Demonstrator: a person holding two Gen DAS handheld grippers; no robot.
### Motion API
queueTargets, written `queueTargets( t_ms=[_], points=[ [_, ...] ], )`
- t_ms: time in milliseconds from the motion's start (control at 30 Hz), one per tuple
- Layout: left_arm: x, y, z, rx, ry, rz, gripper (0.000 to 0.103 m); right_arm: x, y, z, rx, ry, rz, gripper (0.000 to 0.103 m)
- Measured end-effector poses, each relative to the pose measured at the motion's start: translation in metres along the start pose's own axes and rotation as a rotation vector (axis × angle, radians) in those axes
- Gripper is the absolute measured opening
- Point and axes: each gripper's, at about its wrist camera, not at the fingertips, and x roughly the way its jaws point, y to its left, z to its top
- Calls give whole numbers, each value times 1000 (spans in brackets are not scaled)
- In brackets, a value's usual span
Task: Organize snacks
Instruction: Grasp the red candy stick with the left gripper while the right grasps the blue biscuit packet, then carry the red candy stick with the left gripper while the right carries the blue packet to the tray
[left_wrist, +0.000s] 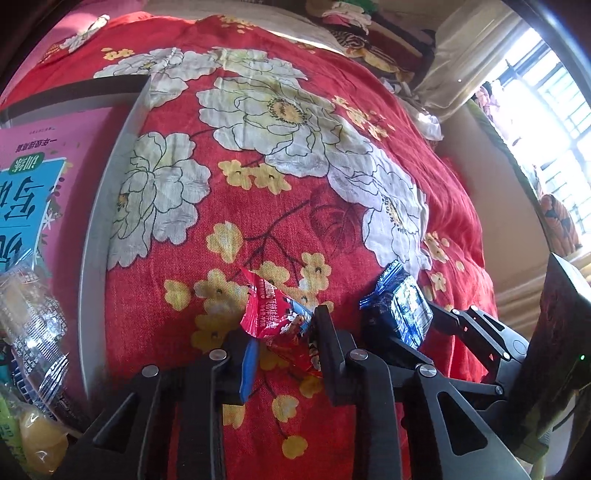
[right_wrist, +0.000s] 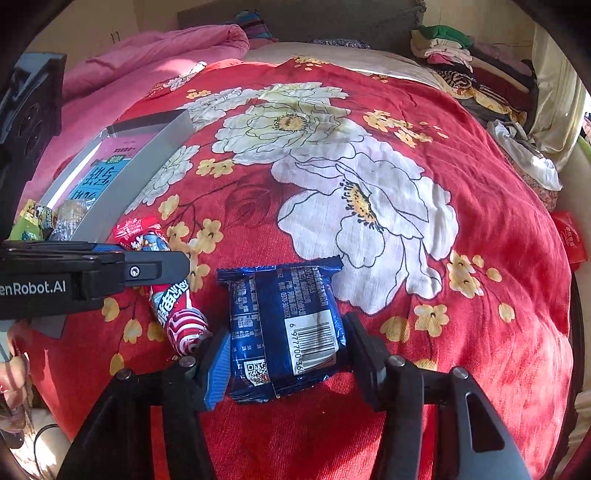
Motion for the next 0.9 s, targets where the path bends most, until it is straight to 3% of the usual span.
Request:
queueTargets(
  t_ms=[267,900],
  points=[
    [-32,-3,-8,56,-65,-62,19,-19,-7,1,97,-89,130,53],
    [-118,6,-20,138,-193,-66,13,-71,41,1,51,-280,235,53]
  ],
)
